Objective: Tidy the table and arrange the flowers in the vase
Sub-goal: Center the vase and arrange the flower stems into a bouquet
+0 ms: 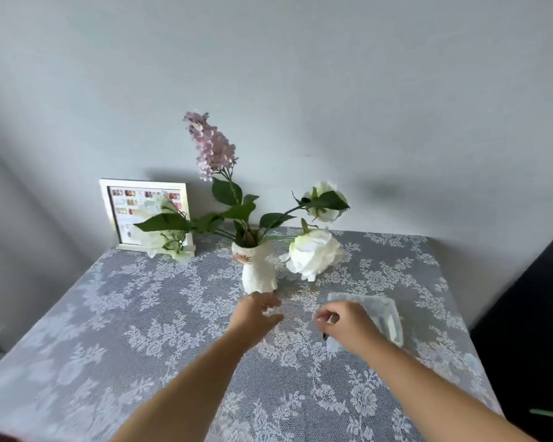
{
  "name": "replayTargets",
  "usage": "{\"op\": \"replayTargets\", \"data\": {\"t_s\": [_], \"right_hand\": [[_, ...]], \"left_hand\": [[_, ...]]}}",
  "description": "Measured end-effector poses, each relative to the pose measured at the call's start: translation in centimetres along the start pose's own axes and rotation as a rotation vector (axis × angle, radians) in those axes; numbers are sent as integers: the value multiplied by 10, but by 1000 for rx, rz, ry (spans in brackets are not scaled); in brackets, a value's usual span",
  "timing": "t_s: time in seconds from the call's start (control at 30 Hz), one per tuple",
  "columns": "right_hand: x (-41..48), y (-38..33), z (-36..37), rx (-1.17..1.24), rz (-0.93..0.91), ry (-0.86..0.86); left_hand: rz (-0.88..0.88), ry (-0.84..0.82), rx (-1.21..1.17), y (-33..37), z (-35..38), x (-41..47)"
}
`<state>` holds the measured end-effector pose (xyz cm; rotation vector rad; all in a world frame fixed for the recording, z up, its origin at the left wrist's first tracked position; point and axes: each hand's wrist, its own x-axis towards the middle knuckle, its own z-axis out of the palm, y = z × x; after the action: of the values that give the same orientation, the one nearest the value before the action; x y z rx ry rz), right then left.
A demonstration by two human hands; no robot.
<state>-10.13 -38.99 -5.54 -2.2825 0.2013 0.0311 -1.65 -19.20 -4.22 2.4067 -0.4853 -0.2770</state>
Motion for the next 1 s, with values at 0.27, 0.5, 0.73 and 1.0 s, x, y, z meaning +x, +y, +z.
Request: {"op": "replayTargets", "data": {"t_s": [0.27,0.5,0.73,1.0], "right_hand": [[41,-44,65,184,98,-29],[97,-48,88,238,285,124],[125,-47,102,280,287,126],[138,-43,107,376,294,133]], "left_hand": [[-150,-14,-90,-69,-29,25],[-191,-116,-240,-100,-25,74],[-184,-183,-460,-106,-18,100],[-196,-231,-584,-116,-19,119]]}}
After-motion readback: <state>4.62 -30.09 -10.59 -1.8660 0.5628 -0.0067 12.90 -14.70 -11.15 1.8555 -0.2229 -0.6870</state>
